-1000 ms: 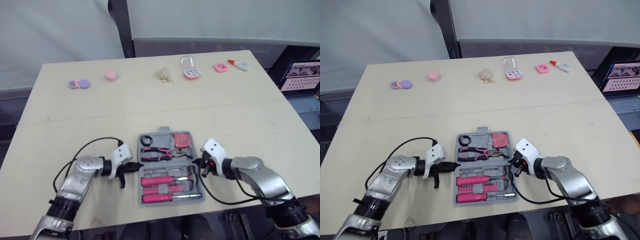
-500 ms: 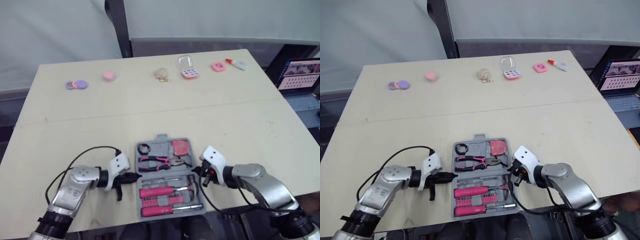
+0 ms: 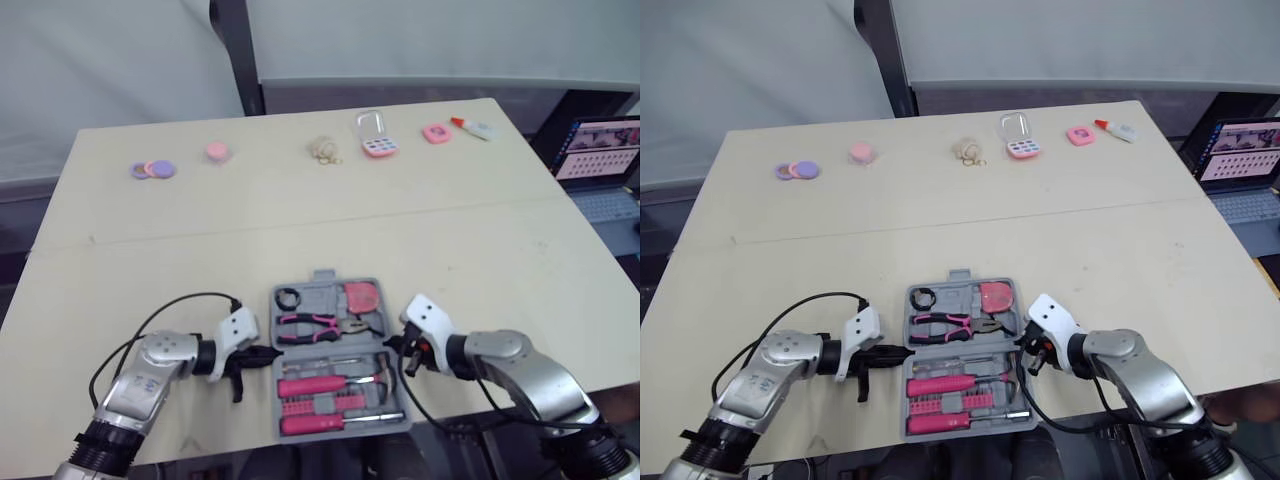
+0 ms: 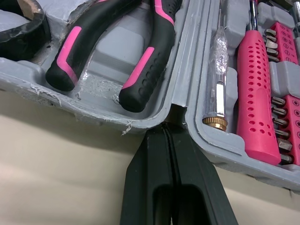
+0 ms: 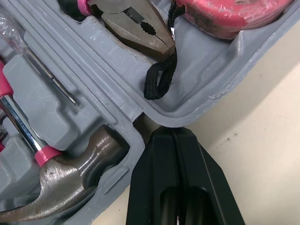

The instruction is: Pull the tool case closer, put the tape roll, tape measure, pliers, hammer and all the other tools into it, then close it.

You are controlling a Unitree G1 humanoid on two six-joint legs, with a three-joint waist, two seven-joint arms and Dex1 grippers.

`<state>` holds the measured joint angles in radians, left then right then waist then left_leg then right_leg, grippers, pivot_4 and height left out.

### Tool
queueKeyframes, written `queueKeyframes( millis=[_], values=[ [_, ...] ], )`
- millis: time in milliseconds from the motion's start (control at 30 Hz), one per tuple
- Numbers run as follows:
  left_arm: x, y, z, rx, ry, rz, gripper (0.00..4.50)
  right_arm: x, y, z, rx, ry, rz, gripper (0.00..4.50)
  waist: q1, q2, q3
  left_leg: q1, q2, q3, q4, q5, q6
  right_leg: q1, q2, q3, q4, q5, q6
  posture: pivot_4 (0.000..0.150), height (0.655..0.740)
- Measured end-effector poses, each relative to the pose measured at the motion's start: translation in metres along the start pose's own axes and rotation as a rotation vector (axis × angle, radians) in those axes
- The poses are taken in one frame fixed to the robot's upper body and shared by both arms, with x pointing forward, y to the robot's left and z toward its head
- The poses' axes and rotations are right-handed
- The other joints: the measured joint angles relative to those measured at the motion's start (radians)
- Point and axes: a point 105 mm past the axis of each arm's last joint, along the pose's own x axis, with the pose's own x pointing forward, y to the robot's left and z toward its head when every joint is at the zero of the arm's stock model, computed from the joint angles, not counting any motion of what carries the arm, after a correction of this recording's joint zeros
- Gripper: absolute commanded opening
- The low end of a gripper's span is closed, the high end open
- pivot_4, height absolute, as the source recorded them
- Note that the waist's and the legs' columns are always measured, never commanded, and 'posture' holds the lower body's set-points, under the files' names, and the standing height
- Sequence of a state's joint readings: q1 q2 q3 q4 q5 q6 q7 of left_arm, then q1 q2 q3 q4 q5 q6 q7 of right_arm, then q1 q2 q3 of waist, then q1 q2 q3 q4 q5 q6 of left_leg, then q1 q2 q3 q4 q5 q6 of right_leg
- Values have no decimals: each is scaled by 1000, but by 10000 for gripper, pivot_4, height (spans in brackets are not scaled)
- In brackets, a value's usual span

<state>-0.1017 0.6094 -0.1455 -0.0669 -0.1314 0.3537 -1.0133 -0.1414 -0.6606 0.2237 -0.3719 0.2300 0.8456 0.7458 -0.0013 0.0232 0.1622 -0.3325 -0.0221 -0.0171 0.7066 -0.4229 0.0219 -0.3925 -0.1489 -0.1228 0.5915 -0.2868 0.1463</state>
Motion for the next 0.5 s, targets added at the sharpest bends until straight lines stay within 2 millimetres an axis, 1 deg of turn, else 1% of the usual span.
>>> queueKeyframes(
  millis=[67,200,367,433,500],
  values=[
    [-4,2,-2,9,10,8,0,-1,0,-1,-4,1,5,568,-1,0,0,0,0,0,0,0,0,0,0,0,0,0,0,1500,7400],
    [-20,9,-11,2,24,53,0,-8,-3,-8,1,12,1,568,0,0,0,0,0,0,0,0,0,0,0,0,0,0,0,1500,7400],
    [-49,17,-23,-30,51,129,0,-26,-16,-16,9,31,-58,568,-1,0,0,0,1,0,0,0,0,-1,0,1,0,0,0,1500,7400],
    [-62,16,-27,-72,46,139,0,-34,-20,-17,13,33,-76,568,-1,0,0,0,1,0,0,0,0,-1,0,1,0,0,0,1500,7400],
    [-70,8,-21,-112,10,106,0,-43,-24,-19,23,32,-92,568,1,0,0,-1,1,0,0,0,0,-1,0,1,0,0,0,1500,7400]
  ],
)
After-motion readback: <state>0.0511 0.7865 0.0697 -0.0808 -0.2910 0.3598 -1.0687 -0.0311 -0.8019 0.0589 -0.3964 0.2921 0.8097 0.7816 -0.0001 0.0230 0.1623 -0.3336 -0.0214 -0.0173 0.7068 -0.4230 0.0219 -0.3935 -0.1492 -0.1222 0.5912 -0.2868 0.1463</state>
